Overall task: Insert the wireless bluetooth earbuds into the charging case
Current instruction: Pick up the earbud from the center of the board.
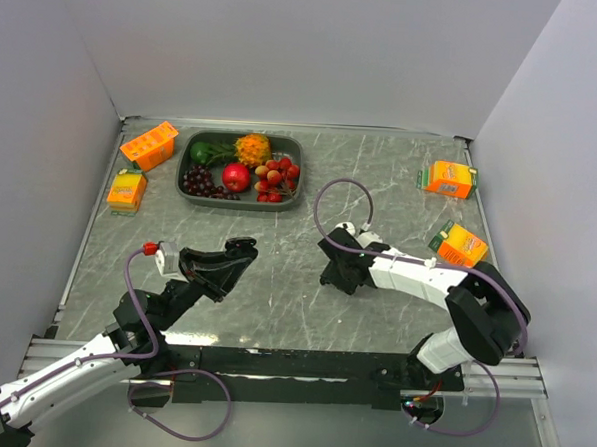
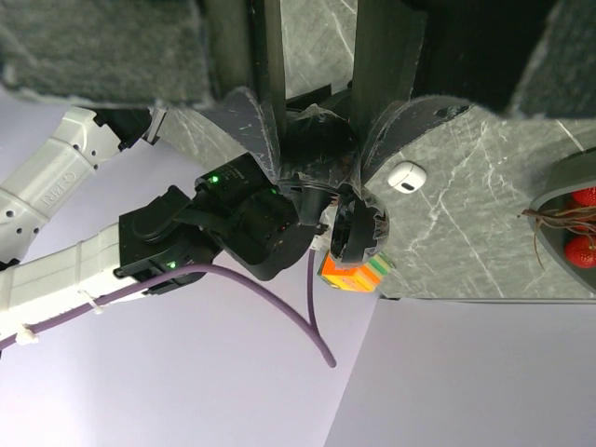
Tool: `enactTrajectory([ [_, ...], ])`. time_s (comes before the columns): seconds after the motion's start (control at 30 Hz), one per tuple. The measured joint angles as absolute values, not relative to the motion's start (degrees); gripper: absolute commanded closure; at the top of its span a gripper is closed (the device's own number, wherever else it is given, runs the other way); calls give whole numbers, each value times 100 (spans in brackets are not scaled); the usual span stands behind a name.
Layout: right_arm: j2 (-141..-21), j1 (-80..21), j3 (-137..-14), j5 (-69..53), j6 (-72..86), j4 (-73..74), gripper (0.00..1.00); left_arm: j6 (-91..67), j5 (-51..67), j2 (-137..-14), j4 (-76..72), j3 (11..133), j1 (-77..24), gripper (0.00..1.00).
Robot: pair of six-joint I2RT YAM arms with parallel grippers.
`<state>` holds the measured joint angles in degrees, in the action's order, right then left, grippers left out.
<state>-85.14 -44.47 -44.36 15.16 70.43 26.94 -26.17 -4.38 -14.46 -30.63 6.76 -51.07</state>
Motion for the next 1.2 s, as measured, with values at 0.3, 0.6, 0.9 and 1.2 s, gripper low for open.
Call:
enactTrajectory([
  [0.3,-7743,-4473,-4460,1647,6300,3162,61,-2617,-438,-1448,-3063,676,-5107,99],
  [0.6,-7719,-4353,-4740,974,3693,2340,84,-2617,-434,-1446,-3057,676,-5107,99],
  [0.9,-8171,-3981,-4517,541,2779,1865,69,-2617,-436,-1367,-2921,676,-5107,99],
  [1.2,-8436,-3983,-4453,336,2545,1706,64,-2617,-434,-1468,-2932,676,-5107,99],
])
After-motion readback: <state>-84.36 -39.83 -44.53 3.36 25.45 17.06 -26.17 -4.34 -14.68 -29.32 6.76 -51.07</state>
